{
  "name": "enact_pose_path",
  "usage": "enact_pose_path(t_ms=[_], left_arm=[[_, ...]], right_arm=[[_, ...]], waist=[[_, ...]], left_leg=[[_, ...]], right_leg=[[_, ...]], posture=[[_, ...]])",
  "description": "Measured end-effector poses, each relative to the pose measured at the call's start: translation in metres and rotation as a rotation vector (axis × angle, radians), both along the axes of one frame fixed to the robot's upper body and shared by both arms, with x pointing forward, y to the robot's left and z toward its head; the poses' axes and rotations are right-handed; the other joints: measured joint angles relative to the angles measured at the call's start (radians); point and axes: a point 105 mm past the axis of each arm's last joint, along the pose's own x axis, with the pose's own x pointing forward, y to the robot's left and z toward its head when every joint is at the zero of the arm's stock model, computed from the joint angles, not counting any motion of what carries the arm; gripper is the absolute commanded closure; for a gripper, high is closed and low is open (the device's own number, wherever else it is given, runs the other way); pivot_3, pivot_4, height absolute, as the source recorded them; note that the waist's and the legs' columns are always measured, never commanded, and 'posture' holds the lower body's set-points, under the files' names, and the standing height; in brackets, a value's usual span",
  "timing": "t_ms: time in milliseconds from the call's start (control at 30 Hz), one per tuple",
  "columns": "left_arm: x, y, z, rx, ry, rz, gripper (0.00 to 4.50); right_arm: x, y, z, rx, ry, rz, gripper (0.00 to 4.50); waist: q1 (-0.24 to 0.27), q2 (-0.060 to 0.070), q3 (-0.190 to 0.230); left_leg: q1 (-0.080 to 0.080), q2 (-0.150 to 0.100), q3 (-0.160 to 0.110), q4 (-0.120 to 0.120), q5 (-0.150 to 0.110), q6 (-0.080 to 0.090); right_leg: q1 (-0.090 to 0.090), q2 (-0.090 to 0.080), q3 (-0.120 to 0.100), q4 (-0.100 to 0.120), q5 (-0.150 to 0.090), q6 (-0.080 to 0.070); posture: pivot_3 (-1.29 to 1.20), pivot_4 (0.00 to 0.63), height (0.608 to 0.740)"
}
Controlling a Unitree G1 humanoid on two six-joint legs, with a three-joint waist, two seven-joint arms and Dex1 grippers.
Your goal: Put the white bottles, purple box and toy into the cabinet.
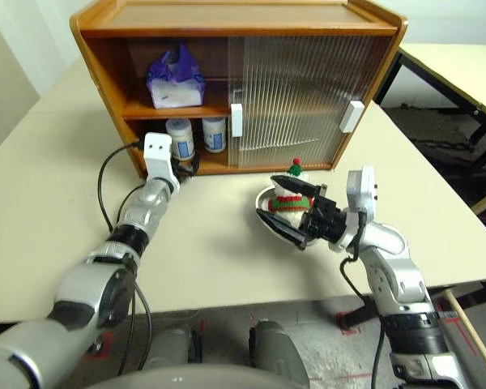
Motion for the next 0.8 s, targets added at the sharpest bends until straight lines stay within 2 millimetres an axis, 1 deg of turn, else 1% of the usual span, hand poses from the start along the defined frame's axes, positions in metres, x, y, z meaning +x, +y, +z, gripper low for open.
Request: enact_pose_path(t_ms=[133,267,333,400,433,467,533,600,667,700,733,767,800], left_arm=[[-0.013,-0.001,0.0,0.037,-0.014,-0.034,0.04],[-0.021,0.002,0.008,0.047,-0.03,-0.045,0.04],[-0.029,-0.001,0.012,0.06,-0.038,-0.107,0.04],[-0.042,-0.015,0.02,0.025,-0.058,-0.243,0.04],[-0.049,-0.025,0.024,0.003,-0.068,-0.322,0.4],[-0.054,-0.035,0.03,-0.023,-0.084,-0.397,0.64],[-0.066,-0.053,0.048,-0.061,-0.134,-0.554,1.39],[-0.076,-0.064,0.057,-0.042,-0.165,-0.682,2.19],[-0.084,-0.073,0.06,-0.038,-0.179,-0.765,3.03],[-0.086,-0.078,0.062,-0.038,-0.185,-0.794,3.34],[-0.087,-0.084,0.065,-0.039,-0.197,-0.821,3.76],[-0.087,-0.089,0.069,-0.039,-0.216,-0.838,4.18],[-0.086,-0.093,0.075,-0.039,-0.238,-0.846,4.48]], right_arm=[[0.0,0.0,0.0,-0.001,-0.003,0.007,0.0],[0.001,0.001,0.0,0.0,-0.004,0.008,0.0],[0.001,0.001,0.001,0.001,-0.007,0.009,0.0],[0.002,0.001,0.0,0.0,-0.006,0.006,0.0],[0.002,0.0,-0.001,0.0,-0.002,0.003,0.0],[0.003,0.0,-0.002,0.002,-0.001,0.002,0.0],[0.003,0.001,-0.002,0.007,-0.003,0.003,0.0],[0.003,0.0,-0.003,0.007,-0.002,0.004,0.0],[0.003,0.0,-0.004,0.007,-0.001,0.004,0.0],[0.003,0.0,-0.004,0.006,-0.002,0.005,0.0],[0.003,0.0,-0.004,0.006,-0.006,0.005,0.0],[0.002,0.0,-0.003,0.006,-0.009,0.006,0.0],[0.002,-0.001,-0.004,0.006,-0.01,0.005,0.0]], waist=[[0.001,0.0,0.0],[0.001,0.0,0.0],[0.0,0.0,0.0],[-0.001,0.0,0.0],[0.0,0.0,0.0],[0.002,0.0,0.0],[0.002,0.0,0.0],[-0.001,0.001,0.0],[-0.004,0.001,0.0],[-0.004,0.001,0.0],[-0.003,0.001,0.0],[-0.002,0.001,0.0],[-0.002,0.001,0.0]], left_leg=[[0.0,0.004,0.0,0.0,0.0,0.0],[0.0,0.004,0.0,0.0,0.0,0.0],[0.001,0.005,0.001,0.0,0.0,0.0],[0.001,0.005,0.001,0.0,0.0,0.001],[0.001,0.005,0.001,0.0,0.001,0.001],[0.0,0.005,0.001,0.0,0.001,0.002],[0.001,0.005,0.001,0.0,0.001,0.002],[0.002,0.004,0.001,0.0,0.003,0.004],[0.002,0.005,0.002,0.0,0.003,0.005],[0.002,0.005,0.002,0.0,0.003,0.006],[0.002,0.005,0.002,0.0,0.003,0.006],[0.002,0.005,0.002,0.0,0.004,0.006],[0.002,0.004,0.002,0.0,0.004,0.006]], right_leg=[[0.0,0.0,0.0,0.0,0.0,0.0],[0.0,0.0,0.0,0.0,0.0,-0.001],[0.0,0.0,0.001,0.0,0.0,-0.001],[0.0,0.0,0.0,0.0,0.0,-0.001],[0.0,0.0,0.001,0.0,0.0,-0.001],[0.0,0.0,0.0,0.0,0.0,-0.001],[0.001,0.0,0.001,0.0,0.0,-0.001],[0.001,0.001,0.001,0.0,-0.001,-0.001],[0.001,0.001,0.002,0.0,-0.002,0.0],[0.001,0.001,0.002,0.0,-0.002,0.0],[0.001,0.001,0.002,0.0,-0.002,0.001],[0.001,0.001,0.002,0.0,-0.002,0.001],[0.002,0.001,0.002,0.0,-0.001,0.001]], posture=[[0.09,0.0,0.74],[0.09,0.0,0.74],[0.09,0.0,0.74],[0.09,0.0,0.74],[0.09,0.0,0.74],[0.09,0.0,0.74],[0.09,0.0,0.74],[0.09,0.0,0.74],[0.08,0.0,0.74],[0.08,0.0,0.74],[0.08,0.0,0.74],[0.08,0.0,0.74],[0.08,0.0,0.74]])
